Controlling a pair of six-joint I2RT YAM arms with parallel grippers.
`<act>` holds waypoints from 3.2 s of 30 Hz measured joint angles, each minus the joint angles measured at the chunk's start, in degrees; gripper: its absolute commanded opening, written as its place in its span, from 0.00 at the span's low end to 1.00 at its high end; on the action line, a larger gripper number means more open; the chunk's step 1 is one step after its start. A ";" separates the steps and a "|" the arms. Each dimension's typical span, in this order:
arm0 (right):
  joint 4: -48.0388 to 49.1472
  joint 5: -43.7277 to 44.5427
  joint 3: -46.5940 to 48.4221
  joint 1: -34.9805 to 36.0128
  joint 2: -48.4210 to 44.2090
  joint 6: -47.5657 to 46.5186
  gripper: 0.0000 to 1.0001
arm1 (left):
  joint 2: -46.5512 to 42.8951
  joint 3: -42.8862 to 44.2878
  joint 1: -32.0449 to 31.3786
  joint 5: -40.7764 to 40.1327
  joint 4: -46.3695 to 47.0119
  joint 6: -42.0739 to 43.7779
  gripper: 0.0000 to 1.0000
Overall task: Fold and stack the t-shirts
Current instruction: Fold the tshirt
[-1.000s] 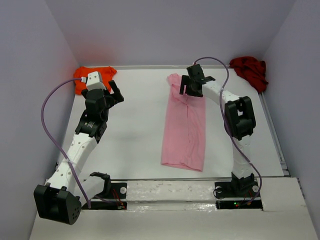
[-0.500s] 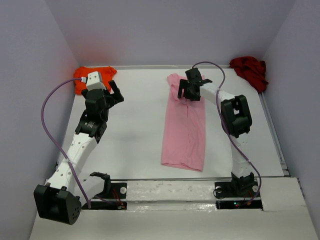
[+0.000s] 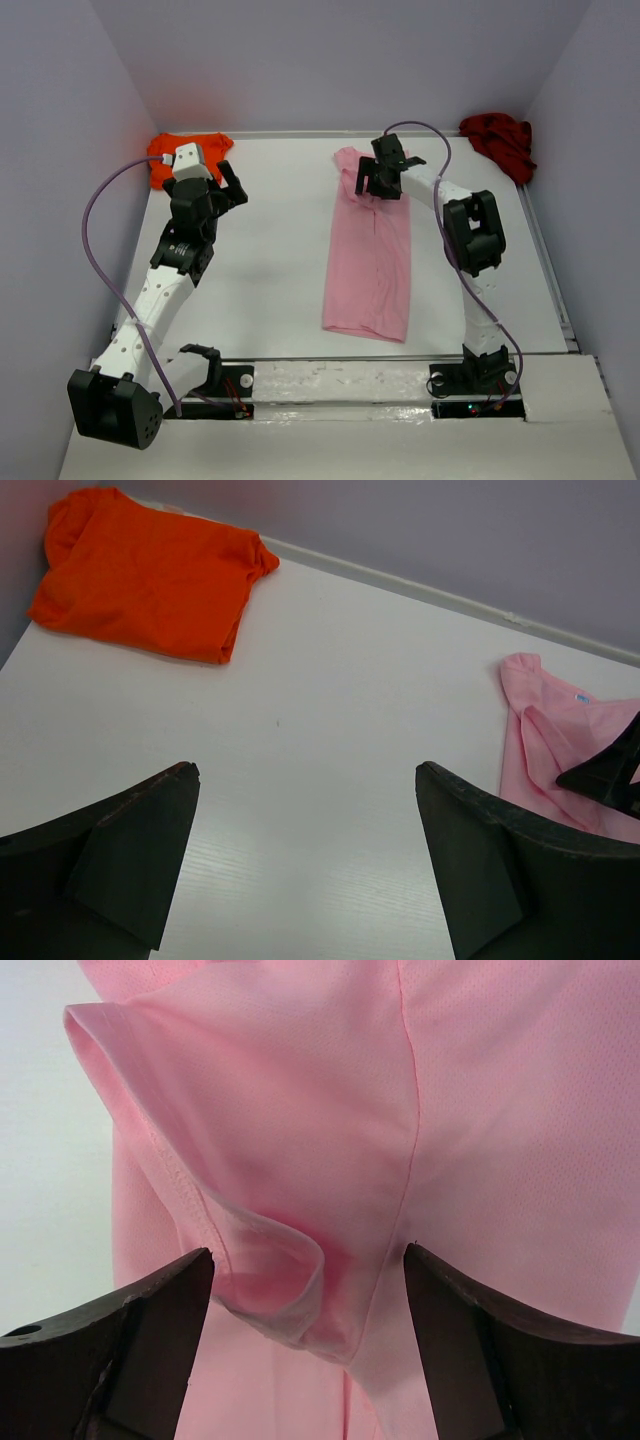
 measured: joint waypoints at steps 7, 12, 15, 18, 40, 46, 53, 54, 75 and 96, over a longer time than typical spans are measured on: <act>-0.07 0.24 0.00 0.00 -1.64 -0.13 0.82 | 0.00 0.00 0.24 0.17 0.00 -0.02 0.99; 0.52 -0.72 0.00 0.00 -2.56 -0.55 0.82 | 0.00 0.00 0.35 0.20 0.00 -0.02 0.99; 0.68 -2.03 0.00 0.00 -2.56 -0.70 0.82 | 0.00 0.00 0.35 0.20 0.00 -0.02 0.99; 0.98 -2.86 0.00 0.00 -2.56 -0.70 0.82 | 0.00 0.00 0.37 0.22 0.00 -0.02 0.99; 5.70 -10.97 0.00 0.17 1.31 -0.44 0.82 | 0.00 0.00 0.74 0.76 0.00 -0.04 0.99; 5.86 -11.28 0.00 0.81 1.31 -0.50 0.82 | 0.00 0.00 1.14 1.25 0.00 -0.04 0.99; 5.84 -11.56 0.02 0.83 1.31 -0.50 0.82 | 0.00 0.00 1.36 1.66 0.00 -0.09 0.99; 5.84 -11.54 0.02 0.83 1.31 -0.52 0.82 | 0.00 0.00 1.40 1.68 0.00 -0.09 0.99; 5.42 -11.21 4.26 1.95 1.29 -2.10 0.81 | 0.00 0.00 2.27 2.36 0.00 -0.44 0.99; 5.44 -11.91 3.48 7.85 1.31 -1.97 0.81 | 0.02 0.00 3.37 3.63 0.00 -0.66 0.99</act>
